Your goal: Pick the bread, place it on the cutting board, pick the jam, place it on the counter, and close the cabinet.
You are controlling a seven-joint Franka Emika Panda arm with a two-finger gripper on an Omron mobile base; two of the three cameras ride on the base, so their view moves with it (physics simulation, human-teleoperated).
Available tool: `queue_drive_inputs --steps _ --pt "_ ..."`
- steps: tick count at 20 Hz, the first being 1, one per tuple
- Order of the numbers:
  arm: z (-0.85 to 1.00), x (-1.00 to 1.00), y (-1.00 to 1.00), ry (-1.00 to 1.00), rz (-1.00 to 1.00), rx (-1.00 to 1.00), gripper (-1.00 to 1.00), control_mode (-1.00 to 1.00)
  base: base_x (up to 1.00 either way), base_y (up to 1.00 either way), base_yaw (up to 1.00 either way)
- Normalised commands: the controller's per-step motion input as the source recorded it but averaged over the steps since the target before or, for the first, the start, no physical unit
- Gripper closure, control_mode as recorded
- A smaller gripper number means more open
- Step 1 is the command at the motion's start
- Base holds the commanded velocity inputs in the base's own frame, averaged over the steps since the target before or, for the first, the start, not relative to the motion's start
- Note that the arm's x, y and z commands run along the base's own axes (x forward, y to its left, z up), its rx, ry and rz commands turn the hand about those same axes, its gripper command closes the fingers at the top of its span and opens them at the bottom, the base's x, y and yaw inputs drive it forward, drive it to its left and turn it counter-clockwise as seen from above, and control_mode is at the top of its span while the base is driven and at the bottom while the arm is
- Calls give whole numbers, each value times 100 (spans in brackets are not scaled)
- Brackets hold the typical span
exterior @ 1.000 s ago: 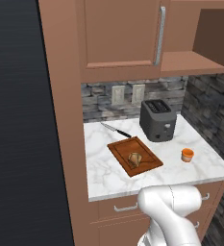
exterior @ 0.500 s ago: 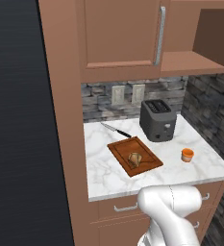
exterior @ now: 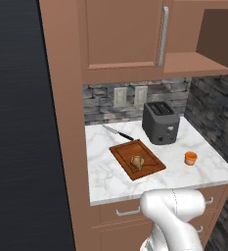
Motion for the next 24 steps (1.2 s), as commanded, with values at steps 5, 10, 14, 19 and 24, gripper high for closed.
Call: queue_drive_inputs --steps 5,10,14,19,24 --pt "0 15 -12 0 0 0 -100 -100 0 0 0" --pt "0 16 -8 0 0 0 -100 -100 0 0 0" --pt "0 17 -9 0 0 0 -100 -100 0 0 0" --pt "0 15 -14 0 0 0 -100 -100 0 0 0" --pt "0 13 -14 0 0 0 -100 -100 0 0 0"
